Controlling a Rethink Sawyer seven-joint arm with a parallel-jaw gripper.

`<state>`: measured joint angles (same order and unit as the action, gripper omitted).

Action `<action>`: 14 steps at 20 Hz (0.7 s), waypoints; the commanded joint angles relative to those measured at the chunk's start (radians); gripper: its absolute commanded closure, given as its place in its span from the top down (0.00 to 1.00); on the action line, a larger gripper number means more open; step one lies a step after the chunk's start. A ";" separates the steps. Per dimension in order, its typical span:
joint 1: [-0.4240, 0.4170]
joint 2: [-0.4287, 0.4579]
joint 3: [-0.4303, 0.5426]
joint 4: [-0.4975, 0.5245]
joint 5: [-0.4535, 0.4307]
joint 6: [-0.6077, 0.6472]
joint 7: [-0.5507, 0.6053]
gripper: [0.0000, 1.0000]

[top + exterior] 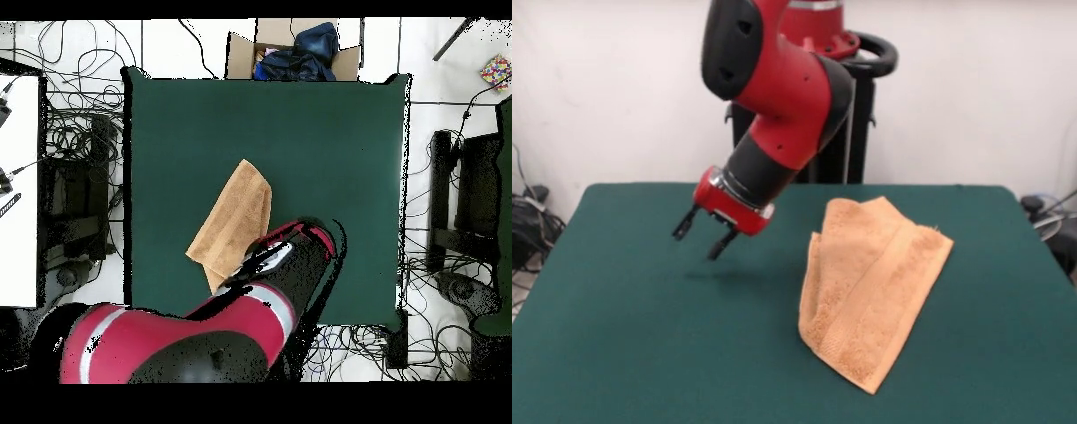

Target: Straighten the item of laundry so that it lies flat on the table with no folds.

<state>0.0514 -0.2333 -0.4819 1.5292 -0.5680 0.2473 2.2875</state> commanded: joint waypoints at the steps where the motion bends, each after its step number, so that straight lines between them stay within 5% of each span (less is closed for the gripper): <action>1: -0.306 -0.138 0.422 0.053 0.047 0.043 -0.153 1.00; 8: -0.552 -0.240 0.729 0.177 0.124 0.186 -0.232 1.00; 14: -0.590 -0.227 0.769 0.195 0.130 0.238 -0.175 1.00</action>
<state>-0.5382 -0.4345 0.0297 1.6345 -0.4981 0.3397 2.2693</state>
